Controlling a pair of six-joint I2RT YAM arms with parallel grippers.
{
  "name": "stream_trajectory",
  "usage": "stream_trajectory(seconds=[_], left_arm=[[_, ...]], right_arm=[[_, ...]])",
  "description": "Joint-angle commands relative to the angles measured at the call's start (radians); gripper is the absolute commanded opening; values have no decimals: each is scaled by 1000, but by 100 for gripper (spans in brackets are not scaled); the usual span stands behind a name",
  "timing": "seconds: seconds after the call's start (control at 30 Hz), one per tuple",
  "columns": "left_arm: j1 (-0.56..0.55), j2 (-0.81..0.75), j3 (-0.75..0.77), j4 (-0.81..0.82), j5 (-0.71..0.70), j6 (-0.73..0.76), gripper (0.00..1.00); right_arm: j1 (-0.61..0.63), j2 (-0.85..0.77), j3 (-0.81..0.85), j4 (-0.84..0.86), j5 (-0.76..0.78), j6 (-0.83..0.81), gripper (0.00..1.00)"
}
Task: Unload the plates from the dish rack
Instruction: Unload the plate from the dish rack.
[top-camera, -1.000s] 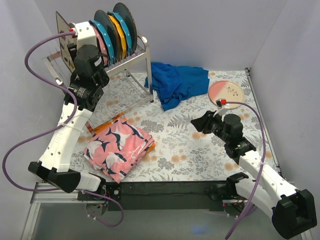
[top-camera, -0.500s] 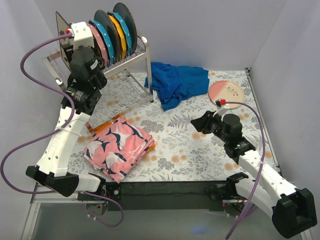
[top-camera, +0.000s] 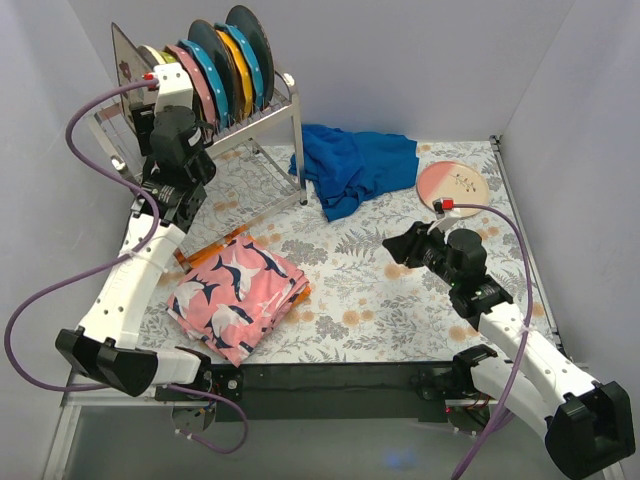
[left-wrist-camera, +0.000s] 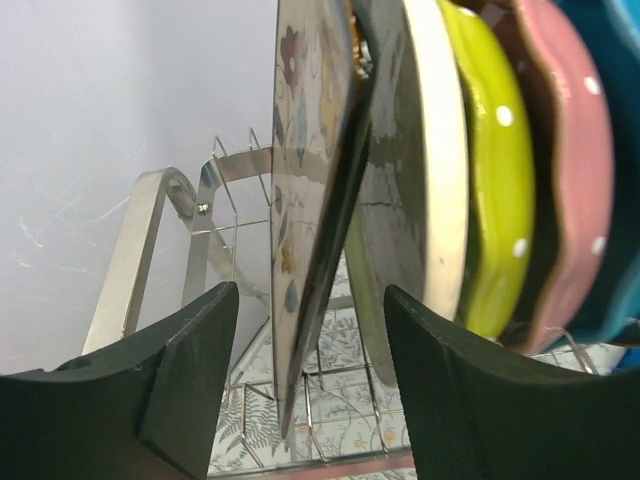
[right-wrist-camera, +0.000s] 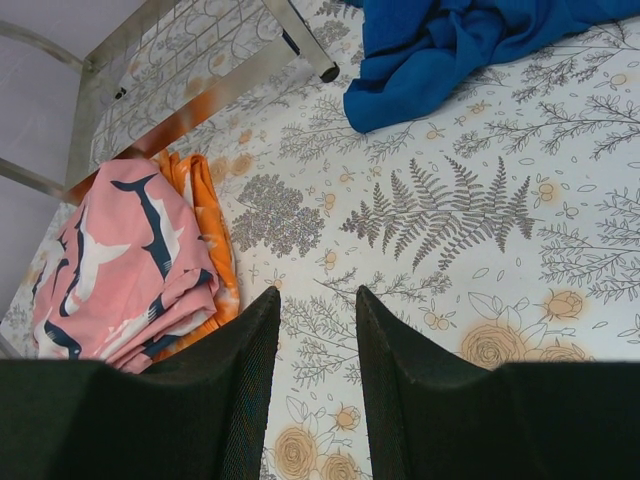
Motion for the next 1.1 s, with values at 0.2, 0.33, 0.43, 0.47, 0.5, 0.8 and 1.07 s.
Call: stream_trajectory(seconds=[0.2, 0.33, 0.43, 0.47, 0.5, 0.8, 1.07], left_arm=[[67, -2, -18, 29, 127, 10, 60], [71, 4, -67, 153, 98, 117, 56], [71, 17, -76, 181, 133, 140, 52], [71, 17, -81, 196, 141, 146, 52], [73, 17, -85, 205, 148, 154, 51], [81, 1, -131, 245, 184, 174, 49], [94, -26, -176, 305, 219, 197, 49]], right_arm=[[5, -34, -5, 7, 35, -33, 43], [5, -35, -4, 7, 39, -36, 43], [5, -34, -4, 6, 44, -38, 43], [5, -34, -2, 4, 41, -38, 43], [5, -35, -2, 4, 42, -38, 43], [5, -40, -4, 1, 50, -42, 43], [7, -41, 1, 0, 58, -47, 43]])
